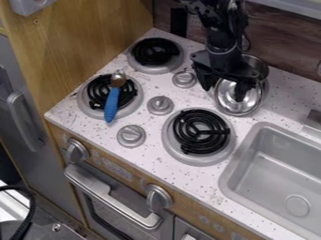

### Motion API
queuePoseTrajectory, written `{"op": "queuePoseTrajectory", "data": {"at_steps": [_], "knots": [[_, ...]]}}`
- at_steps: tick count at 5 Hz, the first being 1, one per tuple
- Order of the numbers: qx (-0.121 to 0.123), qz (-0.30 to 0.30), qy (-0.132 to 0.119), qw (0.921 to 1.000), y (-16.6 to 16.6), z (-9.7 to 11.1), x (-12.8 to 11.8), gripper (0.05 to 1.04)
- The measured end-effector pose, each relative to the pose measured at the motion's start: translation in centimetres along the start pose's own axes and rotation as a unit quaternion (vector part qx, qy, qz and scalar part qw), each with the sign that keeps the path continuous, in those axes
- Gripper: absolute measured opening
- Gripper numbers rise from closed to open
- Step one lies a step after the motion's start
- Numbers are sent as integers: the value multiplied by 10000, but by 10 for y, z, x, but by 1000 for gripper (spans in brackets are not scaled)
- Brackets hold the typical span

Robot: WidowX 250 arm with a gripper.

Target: Put the blue spoon on the right side of the bottom right burner

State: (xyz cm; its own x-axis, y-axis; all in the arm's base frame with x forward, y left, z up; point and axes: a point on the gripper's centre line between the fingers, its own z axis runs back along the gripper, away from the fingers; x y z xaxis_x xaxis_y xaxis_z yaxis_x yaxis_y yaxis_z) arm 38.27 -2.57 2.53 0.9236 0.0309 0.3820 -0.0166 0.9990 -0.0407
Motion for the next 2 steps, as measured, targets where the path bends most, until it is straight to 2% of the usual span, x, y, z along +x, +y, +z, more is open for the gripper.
{"op": "queuePoseTrajectory", "data": {"at_steps": [1,2], "knots": [[9,8,207,9998,0,-11,-11,1000],[106,5,249,9996,32,-14,-12,1000]]}}
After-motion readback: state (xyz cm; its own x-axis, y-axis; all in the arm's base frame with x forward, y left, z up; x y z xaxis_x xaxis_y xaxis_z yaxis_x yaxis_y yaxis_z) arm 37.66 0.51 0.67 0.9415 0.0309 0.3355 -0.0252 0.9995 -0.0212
